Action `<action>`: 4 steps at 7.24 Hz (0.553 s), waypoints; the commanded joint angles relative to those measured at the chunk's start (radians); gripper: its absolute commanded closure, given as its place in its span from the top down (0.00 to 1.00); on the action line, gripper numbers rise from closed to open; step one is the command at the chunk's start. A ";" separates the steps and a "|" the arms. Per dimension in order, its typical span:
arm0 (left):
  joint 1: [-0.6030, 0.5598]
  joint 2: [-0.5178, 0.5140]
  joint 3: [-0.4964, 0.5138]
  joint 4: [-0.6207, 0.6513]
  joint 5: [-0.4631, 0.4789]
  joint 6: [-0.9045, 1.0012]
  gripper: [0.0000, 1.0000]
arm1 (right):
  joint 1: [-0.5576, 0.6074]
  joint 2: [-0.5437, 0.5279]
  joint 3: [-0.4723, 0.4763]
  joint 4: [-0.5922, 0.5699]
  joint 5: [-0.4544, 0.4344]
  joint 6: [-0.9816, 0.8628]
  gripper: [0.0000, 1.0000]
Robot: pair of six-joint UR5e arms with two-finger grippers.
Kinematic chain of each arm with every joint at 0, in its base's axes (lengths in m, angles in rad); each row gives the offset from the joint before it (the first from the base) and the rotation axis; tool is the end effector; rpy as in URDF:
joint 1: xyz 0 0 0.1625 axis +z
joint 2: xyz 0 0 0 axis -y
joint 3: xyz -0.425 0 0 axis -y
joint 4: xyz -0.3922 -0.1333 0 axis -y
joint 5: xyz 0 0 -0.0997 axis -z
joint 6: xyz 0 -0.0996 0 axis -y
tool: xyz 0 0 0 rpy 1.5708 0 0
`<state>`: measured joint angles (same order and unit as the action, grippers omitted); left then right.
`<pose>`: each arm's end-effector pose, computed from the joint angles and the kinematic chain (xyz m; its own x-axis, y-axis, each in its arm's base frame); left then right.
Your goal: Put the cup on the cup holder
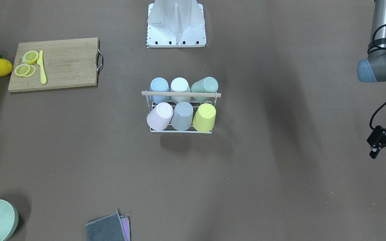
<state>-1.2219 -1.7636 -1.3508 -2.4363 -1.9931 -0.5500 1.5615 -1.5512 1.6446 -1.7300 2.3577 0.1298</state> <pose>0.1208 -0.6027 0.5769 0.7615 0.1815 -0.6223 0.1987 0.8484 0.4906 0.0582 -0.4942 0.6276 0.7017 0.1688 0.6922 -0.0822 0.9842 -0.1567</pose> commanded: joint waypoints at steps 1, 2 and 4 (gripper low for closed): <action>-0.147 0.149 -0.011 0.161 -0.183 0.213 0.98 | 0.003 0.014 0.004 -0.008 0.015 0.007 0.99; -0.251 0.218 -0.072 0.312 -0.238 0.354 0.98 | 0.003 0.013 0.008 -0.006 0.029 0.008 1.00; -0.431 0.283 -0.233 0.745 -0.237 0.568 0.98 | 0.005 -0.001 0.020 -0.006 0.031 0.004 1.00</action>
<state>-1.5402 -1.5208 -1.4956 -1.9483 -2.2203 -0.1113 1.5657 -1.5437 1.6569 -1.7372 2.3856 0.1360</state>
